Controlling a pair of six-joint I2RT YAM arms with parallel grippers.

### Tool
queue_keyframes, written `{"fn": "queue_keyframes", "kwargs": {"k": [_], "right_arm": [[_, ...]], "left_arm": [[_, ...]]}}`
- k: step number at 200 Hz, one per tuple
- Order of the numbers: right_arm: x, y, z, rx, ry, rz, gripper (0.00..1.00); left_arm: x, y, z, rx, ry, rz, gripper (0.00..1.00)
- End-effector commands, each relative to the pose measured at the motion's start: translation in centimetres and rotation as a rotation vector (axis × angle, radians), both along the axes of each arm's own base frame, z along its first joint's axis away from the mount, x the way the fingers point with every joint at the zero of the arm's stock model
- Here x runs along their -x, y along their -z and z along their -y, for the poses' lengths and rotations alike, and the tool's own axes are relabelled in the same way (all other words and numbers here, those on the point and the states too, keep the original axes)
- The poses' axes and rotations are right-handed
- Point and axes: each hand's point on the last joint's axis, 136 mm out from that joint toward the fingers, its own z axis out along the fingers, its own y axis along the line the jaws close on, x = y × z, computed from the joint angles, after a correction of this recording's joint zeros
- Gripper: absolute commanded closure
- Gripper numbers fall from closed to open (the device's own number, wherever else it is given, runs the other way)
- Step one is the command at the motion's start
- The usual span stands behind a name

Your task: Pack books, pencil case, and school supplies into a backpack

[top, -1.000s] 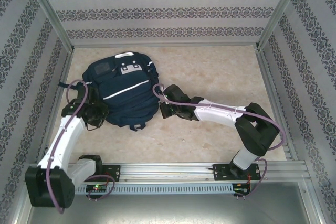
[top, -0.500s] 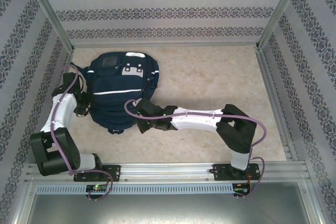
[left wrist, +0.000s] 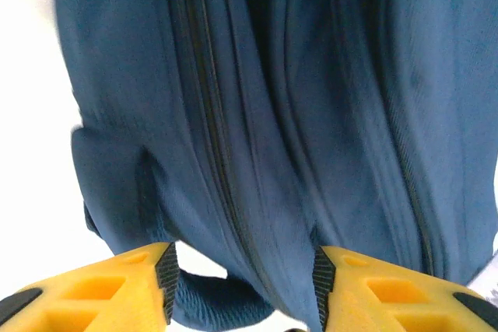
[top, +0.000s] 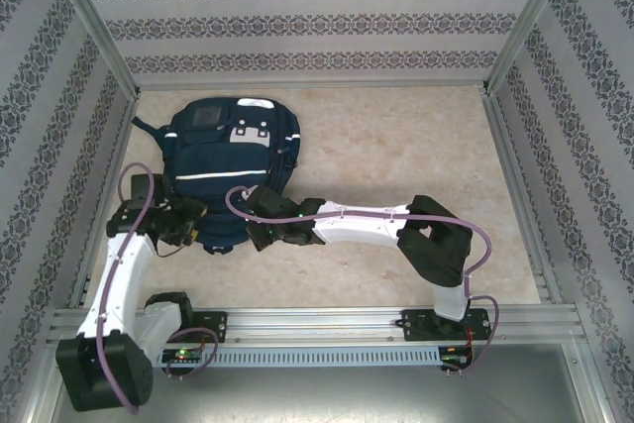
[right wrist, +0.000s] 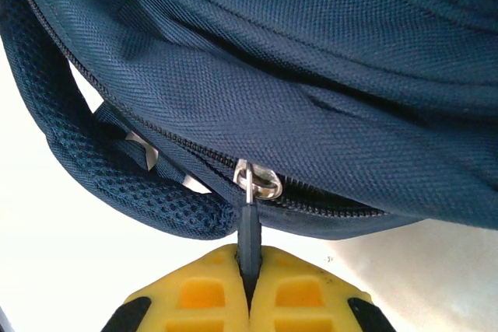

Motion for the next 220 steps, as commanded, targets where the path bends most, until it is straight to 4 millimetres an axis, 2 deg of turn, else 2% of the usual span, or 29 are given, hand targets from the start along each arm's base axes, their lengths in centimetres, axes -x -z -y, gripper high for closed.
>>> {"fn": "queue_keyframes", "kwargs": {"k": [1, 17, 47, 78, 90, 103, 115, 120, 145, 163, 194, 220], "right_arm": [[-0.3, 0.3, 0.5, -0.005, 0.028, -0.011, 1.0], [-0.3, 0.2, 0.6, -0.01, 0.032, -0.009, 1.0], [-0.2, 0.3, 0.7, -0.014, 0.033, -0.017, 1.0], [0.0, 0.1, 0.5, -0.023, 0.028, -0.019, 1.0], [0.0, 0.0, 0.5, -0.024, 0.027, -0.017, 1.0], [0.0, 0.0, 0.6, -0.017, 0.029, -0.013, 1.0], [-0.1, 0.0, 1.1, -0.002, 0.037, -0.005, 1.0], [-0.2, 0.1, 1.4, 0.005, 0.043, -0.001, 1.0], [-1.4, 0.9, 4.1, 0.066, 0.098, 0.024, 1.0], [-2.9, 1.5, 6.7, 0.102, 0.156, 0.034, 1.0], [-6.5, 2.1, 11.1, 0.16, 0.258, 0.076, 1.0], [-9.9, 2.4, 13.5, 0.179, 0.32, 0.094, 1.0]], "left_arm": [[-0.6, -0.3, 2.9, 0.142, -0.054, 0.029, 0.46], [-1.2, -0.1, 4.1, 0.172, -0.066, 0.058, 0.45], [-2.2, -0.1, 5.2, 0.14, -0.05, 0.074, 0.42], [-3.2, 1.1, 6.3, 0.086, -0.029, 0.057, 0.43], [-3.5, 1.5, 6.7, 0.056, -0.013, 0.06, 0.57], [-3.4, 1.7, 6.8, 0.029, -0.008, 0.05, 0.79], [-3.0, 1.4, 6.3, -0.01, -0.014, 0.037, 0.95], [-2.7, 1.2, 5.9, -0.03, -0.018, 0.031, 1.0], [-0.8, 0.1, 3.8, -0.119, -0.052, 0.015, 1.0], [0.1, -0.3, 3.3, -0.133, -0.059, 0.019, 1.0], [1.3, -1.2, 3.0, -0.136, -0.042, 0.022, 1.0], [1.9, -2.8, 2.8, -0.145, -0.02, 0.045, 1.0]]}}
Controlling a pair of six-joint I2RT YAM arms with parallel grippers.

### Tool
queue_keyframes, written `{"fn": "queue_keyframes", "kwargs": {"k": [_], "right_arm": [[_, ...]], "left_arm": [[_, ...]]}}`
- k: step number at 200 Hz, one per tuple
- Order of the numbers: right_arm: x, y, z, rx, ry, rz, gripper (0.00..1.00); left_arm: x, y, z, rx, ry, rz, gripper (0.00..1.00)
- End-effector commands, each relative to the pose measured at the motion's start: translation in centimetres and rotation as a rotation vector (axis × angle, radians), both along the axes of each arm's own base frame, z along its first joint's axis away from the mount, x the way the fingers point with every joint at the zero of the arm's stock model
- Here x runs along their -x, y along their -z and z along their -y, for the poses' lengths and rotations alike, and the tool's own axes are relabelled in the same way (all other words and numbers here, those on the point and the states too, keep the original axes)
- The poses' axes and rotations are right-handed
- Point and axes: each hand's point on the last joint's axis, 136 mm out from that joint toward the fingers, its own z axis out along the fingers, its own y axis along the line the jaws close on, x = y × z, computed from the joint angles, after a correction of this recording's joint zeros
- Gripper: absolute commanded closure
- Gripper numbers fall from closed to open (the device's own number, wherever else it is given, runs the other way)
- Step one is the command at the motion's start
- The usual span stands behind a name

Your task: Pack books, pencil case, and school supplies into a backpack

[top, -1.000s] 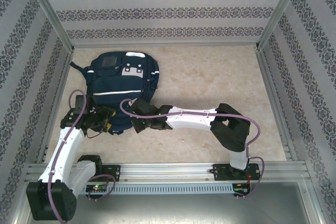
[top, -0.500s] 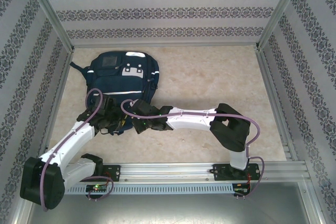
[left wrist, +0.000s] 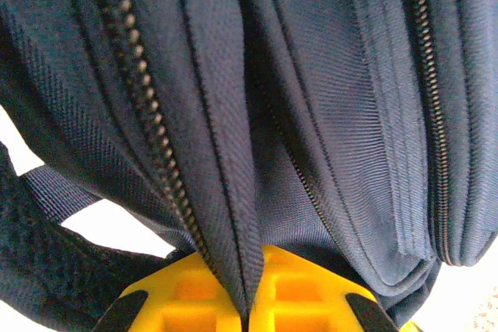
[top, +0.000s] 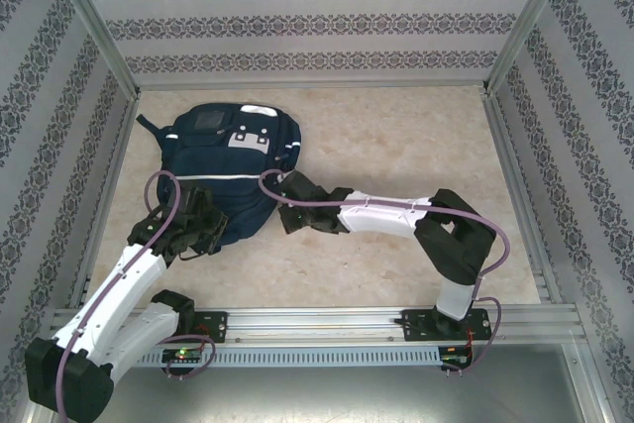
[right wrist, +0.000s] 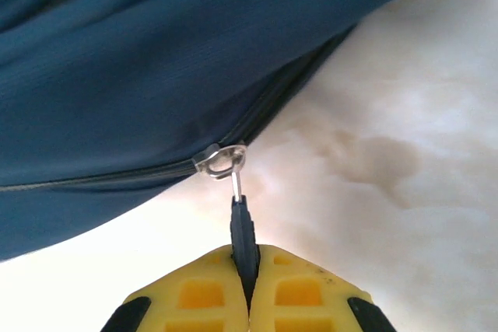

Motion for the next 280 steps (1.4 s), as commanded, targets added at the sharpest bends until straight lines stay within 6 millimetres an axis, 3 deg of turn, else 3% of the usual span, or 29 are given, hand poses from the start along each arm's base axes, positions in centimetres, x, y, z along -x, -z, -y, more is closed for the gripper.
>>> {"fn": "queue_keyframes", "kwargs": {"k": [1, 58, 90, 108, 151, 191, 235, 280], "right_arm": [[-3.7, 0.7, 4.6, 0.114, 0.119, 0.061, 1.0], [-11.8, 2.2, 9.0, 0.135, 0.253, 0.041, 1.0], [-15.2, 2.9, 11.4, 0.118, 0.336, -0.014, 1.0], [-15.9, 2.7, 11.6, 0.101, 0.337, -0.019, 1.0], [-16.4, 0.3, 12.0, 0.092, 0.337, 0.026, 1.0], [-17.6, -2.2, 14.5, 0.069, 0.365, 0.054, 1.0], [-19.0, -4.0, 18.0, 0.062, 0.423, 0.064, 1.0], [-18.6, -5.1, 21.0, 0.079, 0.486, 0.078, 1.0]], "left_arm": [[1.4, -2.0, -1.7, -0.09, 0.009, 0.005, 1.0], [2.0, -5.2, -1.7, -0.093, 0.068, 0.045, 1.0], [2.0, -6.1, -1.6, -0.092, 0.087, 0.062, 1.0], [1.7, -6.4, -1.0, -0.074, 0.117, 0.069, 1.0], [-1.6, -6.3, 3.5, 0.09, 0.219, 0.131, 1.0], [-4.0, -7.4, 7.6, 0.122, 0.287, 0.172, 1.0], [-5.6, -6.4, 14.1, 0.099, 0.399, 0.128, 1.0], [-5.8, -5.3, 17.6, 0.071, 0.445, 0.087, 1.0]]}}
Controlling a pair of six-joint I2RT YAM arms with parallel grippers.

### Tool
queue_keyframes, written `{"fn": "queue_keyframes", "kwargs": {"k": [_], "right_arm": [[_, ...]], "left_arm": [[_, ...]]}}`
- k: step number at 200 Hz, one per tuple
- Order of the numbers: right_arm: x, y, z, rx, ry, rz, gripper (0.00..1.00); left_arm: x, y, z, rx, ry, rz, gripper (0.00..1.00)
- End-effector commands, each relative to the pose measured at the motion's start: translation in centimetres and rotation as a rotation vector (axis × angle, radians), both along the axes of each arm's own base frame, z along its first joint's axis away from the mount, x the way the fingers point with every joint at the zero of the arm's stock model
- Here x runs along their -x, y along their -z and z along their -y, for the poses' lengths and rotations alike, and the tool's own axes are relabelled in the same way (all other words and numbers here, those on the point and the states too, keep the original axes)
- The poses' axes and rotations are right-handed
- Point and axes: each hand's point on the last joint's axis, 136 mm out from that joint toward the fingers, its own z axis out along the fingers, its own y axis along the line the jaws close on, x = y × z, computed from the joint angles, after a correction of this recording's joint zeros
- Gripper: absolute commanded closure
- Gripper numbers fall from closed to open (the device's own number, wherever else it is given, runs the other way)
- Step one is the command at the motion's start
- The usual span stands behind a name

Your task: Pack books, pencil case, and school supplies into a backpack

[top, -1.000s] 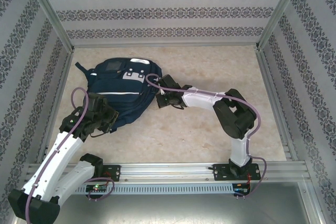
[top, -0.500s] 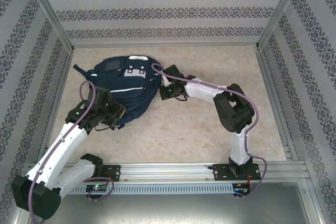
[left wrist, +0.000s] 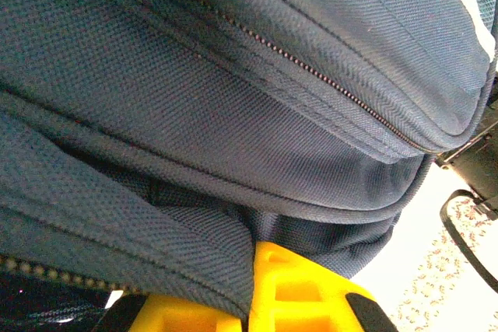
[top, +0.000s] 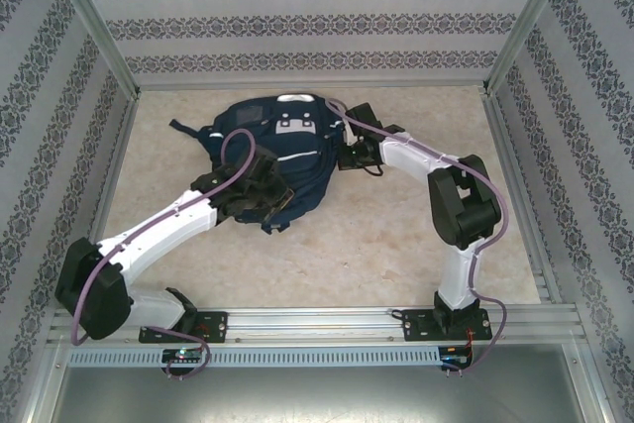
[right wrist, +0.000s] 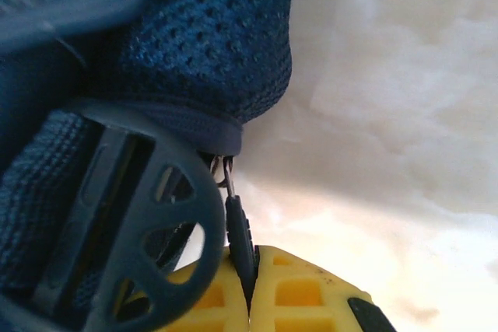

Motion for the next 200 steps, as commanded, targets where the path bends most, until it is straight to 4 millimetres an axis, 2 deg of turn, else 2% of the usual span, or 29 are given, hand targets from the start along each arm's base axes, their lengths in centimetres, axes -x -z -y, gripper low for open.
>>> {"fn": "queue_keyframes", "kwargs": {"k": [1, 9, 12, 16, 21, 27, 60, 77, 87, 107, 116, 124, 139, 170, 183, 200], "right_arm": [[-3.6, -4.6, 5.4, 0.072, 0.179, 0.179, 1.0], [-3.3, -4.7, 5.6, 0.068, 0.178, 0.177, 1.0], [-3.3, -4.7, 5.6, 0.068, 0.178, 0.179, 0.96], [-3.2, -4.8, 5.7, 0.066, 0.177, 0.183, 0.88], [-3.0, -4.9, 5.6, 0.062, 0.175, 0.185, 0.73], [-2.7, -5.1, 5.5, 0.053, 0.171, 0.187, 0.58], [-1.2, -6.5, 5.4, 0.029, 0.173, 0.204, 0.52], [0.0, -7.4, 6.0, 0.025, 0.194, 0.218, 0.44], [0.7, -8.1, 6.6, 0.024, 0.21, 0.235, 0.41], [2.3, -9.4, 7.7, 0.033, 0.232, 0.271, 0.37], [3.1, -10.1, 8.4, 0.043, 0.245, 0.293, 0.32], [3.7, -10.6, 9.2, 0.056, 0.263, 0.312, 0.24], [4.8, -11.8, 11.1, 0.087, 0.314, 0.36, 0.02], [6.7, -13.6, 14.8, 0.145, 0.416, 0.453, 0.02], [7.2, -14.1, 16.3, 0.155, 0.458, 0.479, 0.02], [7.5, -14.3, 17.7, 0.173, 0.475, 0.529, 0.02]], "left_arm": [[0.3, -1.5, 1.7, 0.014, 0.035, 0.025, 1.0], [0.3, -1.2, 1.9, 0.011, 0.041, 0.01, 1.0], [0.4, -1.1, 2.0, 0.009, 0.042, 0.004, 1.0], [0.4, -0.9, 2.0, 0.005, 0.044, -0.002, 1.0], [0.4, -0.9, 2.0, 0.0, 0.047, -0.008, 1.0], [0.4, -0.8, 1.9, -0.013, 0.048, -0.014, 0.95], [0.4, -1.4, 0.8, -0.092, 0.066, -0.001, 0.41], [0.4, -2.0, -0.4, -0.159, 0.084, 0.007, 0.13], [0.5, -2.3, -1.4, -0.212, 0.096, 0.007, 0.01], [0.1, -3.8, -3.8, -0.313, 0.122, 0.038, 0.0], [-0.3, -4.7, -5.1, -0.359, 0.126, 0.064, 0.0], [-0.7, -5.5, -6.5, -0.41, 0.124, 0.089, 0.0], [-1.6, -7.1, -9.9, -0.531, 0.104, 0.143, 0.0], [-3.2, -9.1, -18.6, -0.857, 0.01, 0.222, 0.0], [-3.6, -9.1, -21.9, -0.981, -0.037, 0.251, 0.0], [-4.6, -8.3, -25.0, -1.088, -0.096, 0.313, 0.0]]}}
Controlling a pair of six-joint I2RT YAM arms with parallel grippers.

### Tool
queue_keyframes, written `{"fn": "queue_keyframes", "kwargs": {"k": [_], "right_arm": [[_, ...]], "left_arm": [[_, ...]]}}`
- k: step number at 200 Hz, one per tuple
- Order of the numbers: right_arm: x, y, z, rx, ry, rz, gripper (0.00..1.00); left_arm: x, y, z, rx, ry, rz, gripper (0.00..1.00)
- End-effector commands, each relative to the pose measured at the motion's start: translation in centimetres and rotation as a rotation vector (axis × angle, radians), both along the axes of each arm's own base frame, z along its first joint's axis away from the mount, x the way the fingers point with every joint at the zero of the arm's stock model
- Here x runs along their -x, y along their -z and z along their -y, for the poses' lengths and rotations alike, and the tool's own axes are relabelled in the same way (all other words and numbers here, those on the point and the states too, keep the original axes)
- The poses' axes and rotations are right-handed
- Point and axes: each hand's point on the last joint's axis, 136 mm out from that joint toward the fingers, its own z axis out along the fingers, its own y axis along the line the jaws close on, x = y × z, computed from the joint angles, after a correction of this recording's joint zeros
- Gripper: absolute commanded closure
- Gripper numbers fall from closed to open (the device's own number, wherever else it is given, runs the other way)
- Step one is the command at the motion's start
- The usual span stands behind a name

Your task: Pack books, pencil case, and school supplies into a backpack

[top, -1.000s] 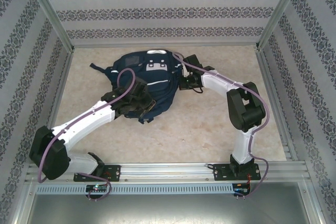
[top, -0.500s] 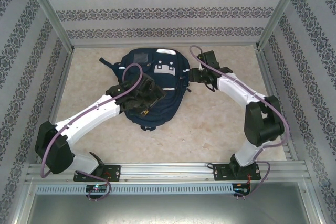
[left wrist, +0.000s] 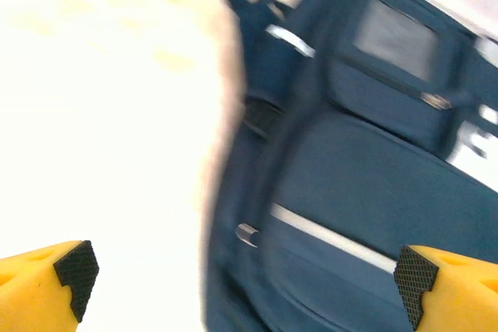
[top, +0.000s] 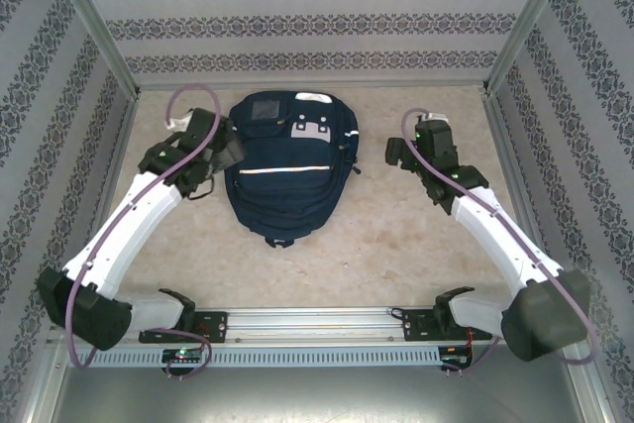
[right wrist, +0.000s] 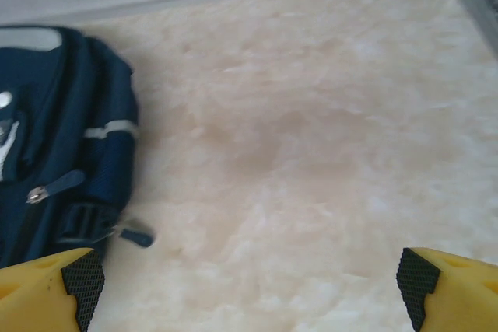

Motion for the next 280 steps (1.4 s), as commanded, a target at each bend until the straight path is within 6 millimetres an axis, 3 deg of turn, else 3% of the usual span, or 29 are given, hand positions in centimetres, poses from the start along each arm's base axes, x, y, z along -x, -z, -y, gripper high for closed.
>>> {"fn": "queue_keyframes", "kwargs": {"k": [1, 18, 39, 60, 84, 106, 143, 187, 199, 212, 280], "right_arm": [[0.4, -0.4, 2.9, 0.069, 0.081, 0.072, 0.02], [0.3, 0.2, 4.0, 0.103, 0.097, 0.131, 0.02], [0.1, 2.2, 5.2, 0.155, 0.096, 0.155, 0.02], [-0.3, 4.5, 6.5, 0.181, 0.12, 0.127, 0.02], [-1.2, 6.8, 7.3, 0.223, 0.131, 0.117, 0.02], [-2.2, 7.8, 7.1, 0.241, 0.108, 0.168, 0.02], [-4.1, 8.9, 6.2, 0.26, 0.043, 0.22, 0.02], [-3.5, 9.7, 6.0, 0.183, -0.007, 0.283, 0.02], [-3.3, 10.6, 6.3, 0.158, -0.007, 0.299, 0.02], [-3.5, 10.3, 6.2, 0.156, -0.005, 0.348, 0.02], [-3.4, 10.5, 6.2, 0.157, -0.014, 0.311, 0.02]], "left_arm": [[-0.4, 0.5, -6.0, -0.328, -0.035, 0.044, 0.0], [-1.7, 2.5, -8.6, -0.38, -0.068, 0.098, 0.0], [-2.9, 6.6, -11.0, -0.366, -0.109, 0.068, 0.0], [-4.4, 10.5, -11.1, -0.328, -0.052, 0.032, 0.0], [-5.9, 12.3, -11.4, -0.337, -0.05, 0.084, 0.0], [-7.4, 13.2, -11.1, -0.396, 0.027, 0.116, 0.0], [-7.7, 15.3, -10.6, -0.369, 0.079, 0.18, 0.0], [-7.5, 15.0, -8.0, -0.341, 0.229, 0.283, 0.0], [-7.8, 15.4, -6.6, -0.329, 0.316, 0.324, 0.0], [-7.5, 16.1, -5.5, -0.316, 0.378, 0.346, 0.0], [-7.4, 16.1, -5.4, -0.319, 0.381, 0.358, 0.0]]}}
